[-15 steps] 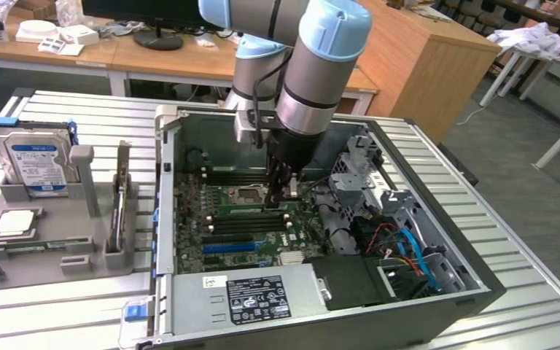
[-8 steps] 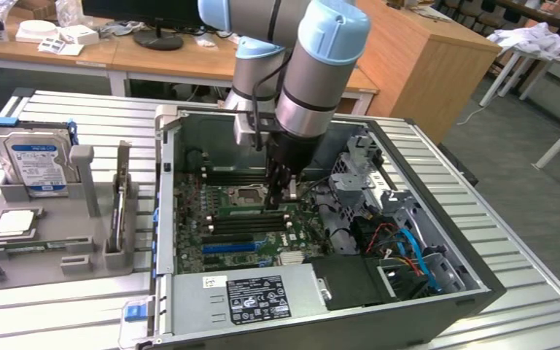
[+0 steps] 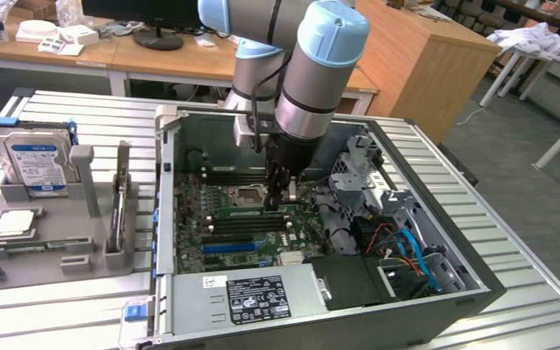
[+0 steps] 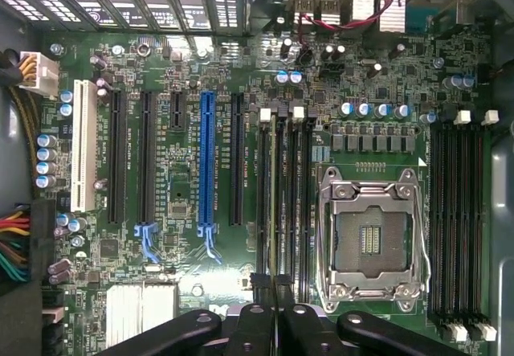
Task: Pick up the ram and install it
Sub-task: 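Insert the ram into the slot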
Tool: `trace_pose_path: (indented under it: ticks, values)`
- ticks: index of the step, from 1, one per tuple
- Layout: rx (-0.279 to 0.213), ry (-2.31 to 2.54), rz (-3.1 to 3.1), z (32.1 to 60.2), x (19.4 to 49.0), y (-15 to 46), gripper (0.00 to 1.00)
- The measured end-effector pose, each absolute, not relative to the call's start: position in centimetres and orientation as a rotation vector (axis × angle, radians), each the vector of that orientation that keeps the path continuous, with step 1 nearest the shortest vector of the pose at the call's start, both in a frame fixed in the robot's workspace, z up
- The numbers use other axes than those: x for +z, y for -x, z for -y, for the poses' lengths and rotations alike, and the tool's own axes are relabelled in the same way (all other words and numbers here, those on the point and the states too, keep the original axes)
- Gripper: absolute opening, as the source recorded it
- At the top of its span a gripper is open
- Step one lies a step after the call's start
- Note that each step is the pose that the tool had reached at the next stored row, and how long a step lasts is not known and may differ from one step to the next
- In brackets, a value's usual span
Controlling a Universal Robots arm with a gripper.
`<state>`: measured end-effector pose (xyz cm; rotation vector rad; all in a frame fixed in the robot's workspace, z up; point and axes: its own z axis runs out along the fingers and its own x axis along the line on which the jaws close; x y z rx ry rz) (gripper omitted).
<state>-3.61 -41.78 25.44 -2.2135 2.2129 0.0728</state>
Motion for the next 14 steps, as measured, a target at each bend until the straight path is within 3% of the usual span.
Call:
trace_pose_path:
  ticks: [14]
  values:
    - [0.073,2.207,-2.219,41.78,25.42,3.67,0.13]
